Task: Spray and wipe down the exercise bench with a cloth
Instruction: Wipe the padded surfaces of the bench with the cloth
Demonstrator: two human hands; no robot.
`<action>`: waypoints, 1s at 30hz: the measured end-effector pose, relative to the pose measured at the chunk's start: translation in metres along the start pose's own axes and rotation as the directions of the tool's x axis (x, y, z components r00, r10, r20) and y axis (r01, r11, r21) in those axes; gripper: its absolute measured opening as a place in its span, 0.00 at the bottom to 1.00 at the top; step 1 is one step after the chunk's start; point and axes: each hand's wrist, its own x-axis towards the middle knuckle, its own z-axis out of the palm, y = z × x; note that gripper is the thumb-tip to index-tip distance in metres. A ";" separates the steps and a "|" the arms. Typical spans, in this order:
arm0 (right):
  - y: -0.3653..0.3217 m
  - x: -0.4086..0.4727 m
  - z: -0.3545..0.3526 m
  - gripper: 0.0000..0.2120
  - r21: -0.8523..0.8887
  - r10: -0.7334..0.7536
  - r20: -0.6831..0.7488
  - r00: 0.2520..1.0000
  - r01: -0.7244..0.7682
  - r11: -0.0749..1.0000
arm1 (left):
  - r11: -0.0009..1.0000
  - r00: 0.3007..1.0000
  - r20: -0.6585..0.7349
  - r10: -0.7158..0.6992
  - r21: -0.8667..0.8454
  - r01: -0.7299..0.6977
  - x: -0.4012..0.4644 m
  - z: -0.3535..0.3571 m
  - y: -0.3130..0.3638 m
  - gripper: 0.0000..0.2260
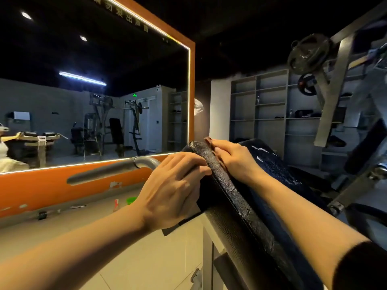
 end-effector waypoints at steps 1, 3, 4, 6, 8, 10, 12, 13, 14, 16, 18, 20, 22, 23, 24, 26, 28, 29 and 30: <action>0.003 0.001 0.000 0.17 -0.018 0.059 -0.035 0.998 -0.059 0.998 | 1.000 1.000 0.012 0.008 0.008 -0.008 0.000 0.000 0.000 0.14; -0.007 -0.007 0.005 0.17 0.045 -0.014 -0.017 1.000 0.015 0.999 | 1.000 0.999 0.026 0.018 0.020 -0.019 0.000 0.000 0.000 0.14; -0.015 -0.014 0.009 0.18 0.089 -0.118 0.020 0.993 0.116 0.989 | 0.999 0.999 0.030 0.026 0.025 -0.027 0.000 0.001 0.000 0.13; -0.025 -0.024 0.012 0.19 0.157 -0.246 0.072 0.967 0.233 0.960 | 0.998 0.998 0.051 0.049 0.032 -0.051 0.000 0.000 0.001 0.13; -0.006 -0.017 0.005 0.18 0.127 -0.180 0.075 0.981 0.170 0.977 | 0.997 0.994 0.092 0.060 0.037 -0.064 0.000 -0.002 0.001 0.13; 0.025 -0.007 -0.004 0.17 -0.007 0.024 0.005 1.000 -0.024 1.000 | 0.996 0.988 0.140 0.057 0.057 -0.066 0.001 -0.003 0.000 0.15; 0.042 -0.004 -0.008 0.17 -0.085 0.206 -0.045 0.978 -0.209 0.974 | 0.995 0.983 0.177 0.048 0.074 -0.062 0.001 -0.004 0.000 0.16; 0.042 -0.006 -0.006 0.17 -0.089 0.220 -0.061 0.974 -0.224 0.970 | 0.995 0.982 0.186 0.044 0.074 -0.059 0.002 -0.004 0.000 0.16; 0.034 -0.010 -0.002 0.17 -0.062 0.175 -0.066 0.982 -0.179 0.982 | 0.996 0.981 0.188 0.042 0.068 -0.056 0.002 -0.004 0.000 0.16; 0.010 -0.025 0.005 0.19 0.017 -0.035 -0.048 0.998 0.036 0.999 | 0.998 0.984 0.171 0.043 0.046 -0.052 0.001 -0.003 0.000 0.15; -0.002 -0.039 0.008 0.21 0.058 -0.181 0.028 0.983 0.179 0.982 | 0.998 0.987 0.156 0.046 0.034 -0.052 0.000 -0.002 0.000 0.14; 0.012 -0.033 0.002 0.20 0.050 -0.122 0.051 0.991 0.120 0.992 | 0.998 0.986 0.156 0.050 0.036 -0.057 -0.001 -0.001 -0.001 0.14; 0.028 -0.024 -0.007 0.18 0.019 0.074 0.001 0.997 -0.074 0.997 | 0.998 0.986 0.157 0.049 0.042 -0.056 -0.001 -0.001 -0.001 0.14; 0.030 -0.024 -0.008 0.18 0.004 0.144 -0.020 0.989 -0.144 0.990 | 0.998 0.988 0.150 0.043 0.039 -0.049 -0.002 0.000 -0.001 0.14; 0.024 -0.027 -0.006 0.17 0.008 0.164 -0.042 0.986 -0.164 0.986 | 0.999 0.990 0.140 0.036 0.032 -0.041 -0.002 -0.001 -0.001 0.13; -0.001 -0.043 0.004 0.18 0.035 0.020 -0.048 0.999 -0.018 0.999 | 0.999 0.992 0.116 0.040 0.022 -0.043 -0.002 -0.001 -0.001 0.12; -0.020 -0.065 0.012 0.20 0.098 -0.153 0.002 0.988 0.152 0.984 | 0.998 0.993 0.102 0.059 0.025 -0.062 -0.002 -0.001 0.000 0.12; -0.016 -0.068 0.010 0.20 0.124 -0.158 0.019 0.987 0.154 0.980 | 0.997 0.992 0.102 0.070 0.032 -0.073 -0.002 -0.001 0.000 0.13; -0.007 -0.066 0.004 0.20 0.124 -0.103 0.028 0.994 0.099 0.987 | 0.995 0.991 0.107 0.082 0.041 -0.087 -0.002 -0.001 0.001 0.14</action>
